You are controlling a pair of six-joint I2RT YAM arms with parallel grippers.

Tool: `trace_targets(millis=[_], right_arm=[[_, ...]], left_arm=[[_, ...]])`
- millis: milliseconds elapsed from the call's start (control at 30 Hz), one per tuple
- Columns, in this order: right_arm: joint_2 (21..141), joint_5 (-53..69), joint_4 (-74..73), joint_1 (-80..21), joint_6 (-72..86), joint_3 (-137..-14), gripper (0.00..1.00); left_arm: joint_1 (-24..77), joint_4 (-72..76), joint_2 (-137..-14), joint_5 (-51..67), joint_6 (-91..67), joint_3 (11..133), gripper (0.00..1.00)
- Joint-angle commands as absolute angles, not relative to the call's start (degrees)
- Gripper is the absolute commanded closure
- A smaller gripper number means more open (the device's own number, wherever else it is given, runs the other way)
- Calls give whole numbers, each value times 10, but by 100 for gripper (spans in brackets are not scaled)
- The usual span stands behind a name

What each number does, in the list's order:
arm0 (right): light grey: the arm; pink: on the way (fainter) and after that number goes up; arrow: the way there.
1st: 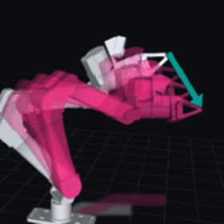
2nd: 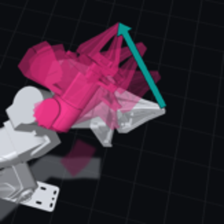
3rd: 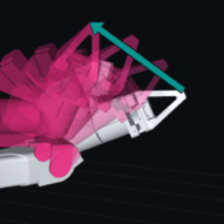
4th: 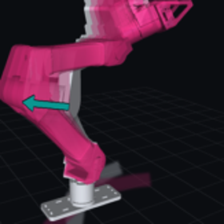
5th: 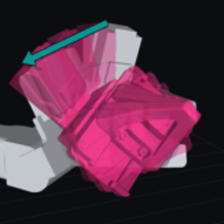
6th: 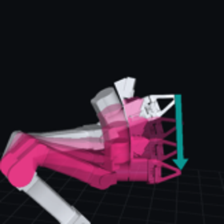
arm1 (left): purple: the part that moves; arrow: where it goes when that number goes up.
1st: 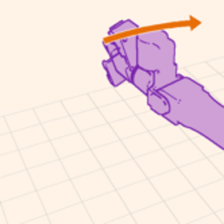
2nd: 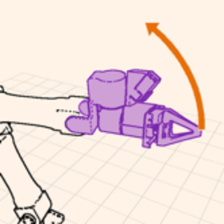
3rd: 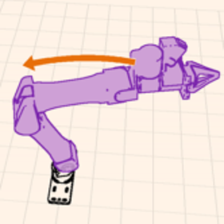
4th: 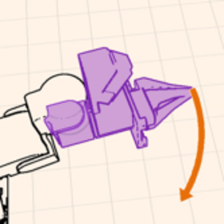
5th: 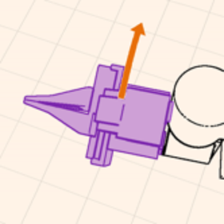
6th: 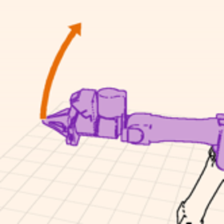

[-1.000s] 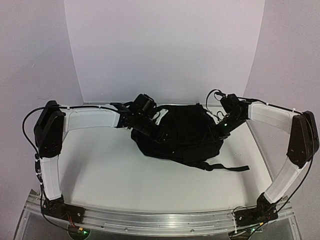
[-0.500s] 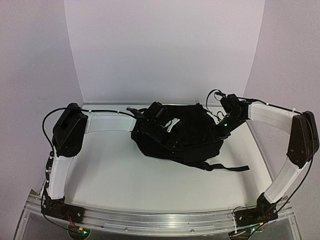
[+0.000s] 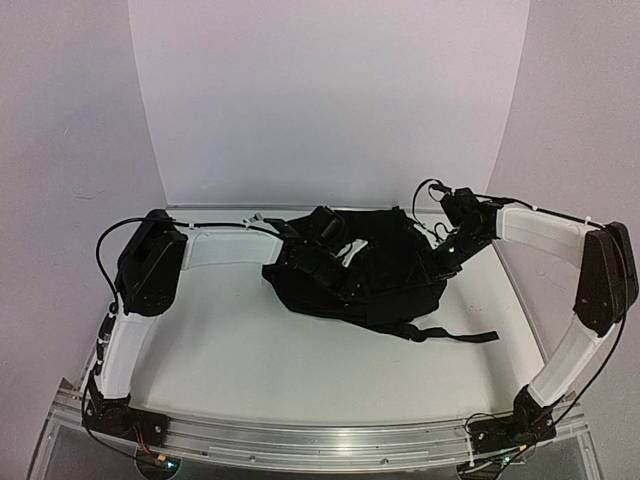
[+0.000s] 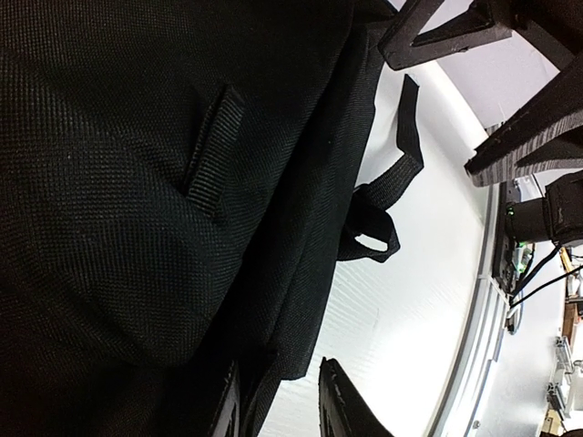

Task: Pack the student bag
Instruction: Zip the student bag at the center of the board.

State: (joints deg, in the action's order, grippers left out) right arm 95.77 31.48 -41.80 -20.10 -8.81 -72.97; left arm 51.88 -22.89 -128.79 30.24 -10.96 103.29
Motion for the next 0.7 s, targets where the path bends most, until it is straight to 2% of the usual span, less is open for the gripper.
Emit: trace_targets(millis=[0,367,667], right_arm=[[960,307,-421,-198,-96,-736,35],[979,297,-419,-198,-99,-741,36],[997,256,-412,-198,-116,-735,36]], left_arm=[[522,-234,-1294,299,-109,1058,72],[523,-233,-1257,293,-111,1035,100],[522,-172,-1158,291,-140,934,100]])
